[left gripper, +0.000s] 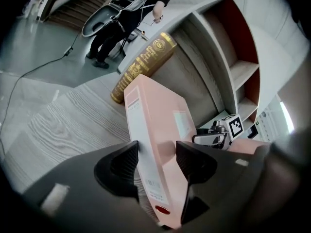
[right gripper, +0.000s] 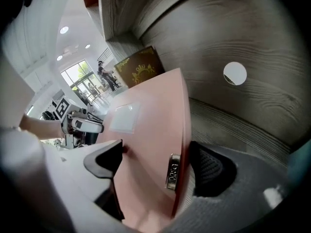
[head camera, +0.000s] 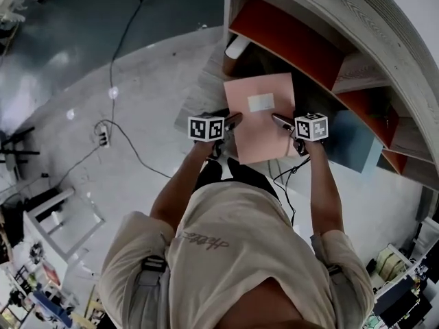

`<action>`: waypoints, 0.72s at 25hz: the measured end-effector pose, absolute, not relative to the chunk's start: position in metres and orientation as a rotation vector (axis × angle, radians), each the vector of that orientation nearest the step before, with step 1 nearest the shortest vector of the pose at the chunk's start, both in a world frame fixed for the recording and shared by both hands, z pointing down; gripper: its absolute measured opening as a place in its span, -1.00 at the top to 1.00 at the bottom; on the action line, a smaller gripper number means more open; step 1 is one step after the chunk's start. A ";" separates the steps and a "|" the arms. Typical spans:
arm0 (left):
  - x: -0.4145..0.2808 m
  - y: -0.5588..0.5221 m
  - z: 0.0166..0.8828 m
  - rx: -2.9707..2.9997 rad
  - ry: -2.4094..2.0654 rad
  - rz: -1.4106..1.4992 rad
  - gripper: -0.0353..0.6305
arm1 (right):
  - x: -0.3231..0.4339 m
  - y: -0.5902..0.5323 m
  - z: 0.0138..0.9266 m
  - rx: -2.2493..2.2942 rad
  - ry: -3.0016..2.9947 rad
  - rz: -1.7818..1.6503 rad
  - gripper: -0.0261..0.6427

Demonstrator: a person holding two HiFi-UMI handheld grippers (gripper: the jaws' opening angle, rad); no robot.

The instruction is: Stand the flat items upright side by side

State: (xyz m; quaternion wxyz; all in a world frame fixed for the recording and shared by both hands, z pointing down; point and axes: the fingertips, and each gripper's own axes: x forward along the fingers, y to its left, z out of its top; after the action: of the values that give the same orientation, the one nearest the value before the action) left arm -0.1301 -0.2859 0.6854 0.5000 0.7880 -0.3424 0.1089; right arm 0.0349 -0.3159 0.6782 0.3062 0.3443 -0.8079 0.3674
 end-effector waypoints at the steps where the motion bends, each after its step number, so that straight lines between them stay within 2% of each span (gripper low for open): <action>1: -0.133 -0.285 0.677 1.932 -0.841 0.261 0.12 | 0.033 -0.313 0.672 0.928 -2.142 0.959 -0.39; 18: -0.157 -0.277 0.587 2.248 -0.883 0.215 0.23 | 0.016 -0.280 0.617 1.134 -2.274 0.732 -0.37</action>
State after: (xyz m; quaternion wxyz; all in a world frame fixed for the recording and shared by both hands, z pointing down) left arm -0.1572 -0.2770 0.5866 0.3509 0.8682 -0.3409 0.0829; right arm 0.0162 -0.2796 0.6172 0.2459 0.4156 -0.8336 0.2682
